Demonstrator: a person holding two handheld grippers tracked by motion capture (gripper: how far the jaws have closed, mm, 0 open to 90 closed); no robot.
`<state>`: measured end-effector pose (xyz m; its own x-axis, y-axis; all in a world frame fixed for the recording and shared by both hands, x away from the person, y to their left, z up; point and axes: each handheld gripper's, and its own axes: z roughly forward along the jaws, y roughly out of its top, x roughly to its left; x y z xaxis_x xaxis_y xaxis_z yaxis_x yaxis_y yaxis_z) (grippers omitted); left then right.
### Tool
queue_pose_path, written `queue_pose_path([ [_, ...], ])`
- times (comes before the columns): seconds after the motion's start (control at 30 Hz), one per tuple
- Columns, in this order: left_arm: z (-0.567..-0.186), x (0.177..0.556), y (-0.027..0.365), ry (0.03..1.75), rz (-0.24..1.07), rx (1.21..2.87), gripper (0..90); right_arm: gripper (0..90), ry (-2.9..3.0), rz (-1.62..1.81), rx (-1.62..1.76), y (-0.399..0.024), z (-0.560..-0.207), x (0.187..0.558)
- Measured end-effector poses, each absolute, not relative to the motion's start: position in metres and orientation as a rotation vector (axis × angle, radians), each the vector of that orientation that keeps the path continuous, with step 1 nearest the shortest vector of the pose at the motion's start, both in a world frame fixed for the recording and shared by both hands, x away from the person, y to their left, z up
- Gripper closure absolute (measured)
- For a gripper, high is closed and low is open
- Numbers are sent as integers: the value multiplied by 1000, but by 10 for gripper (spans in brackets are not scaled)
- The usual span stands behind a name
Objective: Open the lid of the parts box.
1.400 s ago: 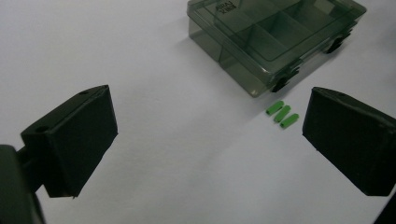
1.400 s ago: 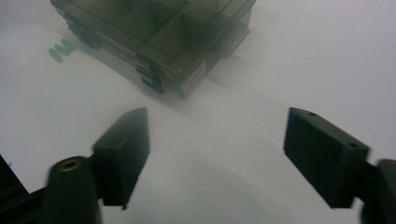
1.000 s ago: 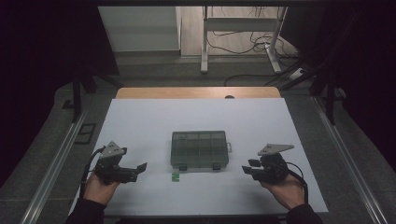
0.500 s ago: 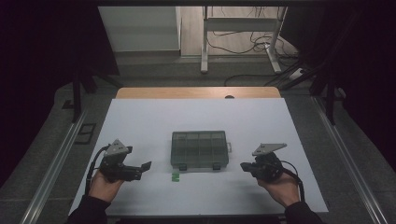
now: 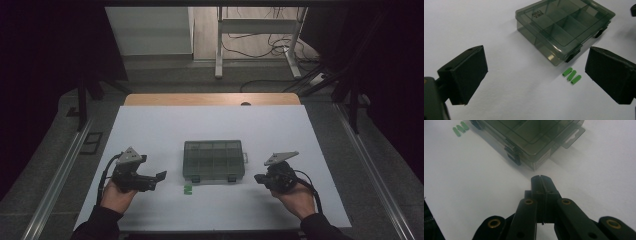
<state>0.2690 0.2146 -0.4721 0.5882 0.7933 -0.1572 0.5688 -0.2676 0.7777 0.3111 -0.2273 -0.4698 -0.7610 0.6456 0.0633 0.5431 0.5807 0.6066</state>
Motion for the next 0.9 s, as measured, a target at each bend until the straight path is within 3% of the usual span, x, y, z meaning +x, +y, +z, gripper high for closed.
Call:
queue_pose_path([
  [0.9,-478,286,204,1066,310,1946,53,893,2733,824,1002,-206,-489,332],
])
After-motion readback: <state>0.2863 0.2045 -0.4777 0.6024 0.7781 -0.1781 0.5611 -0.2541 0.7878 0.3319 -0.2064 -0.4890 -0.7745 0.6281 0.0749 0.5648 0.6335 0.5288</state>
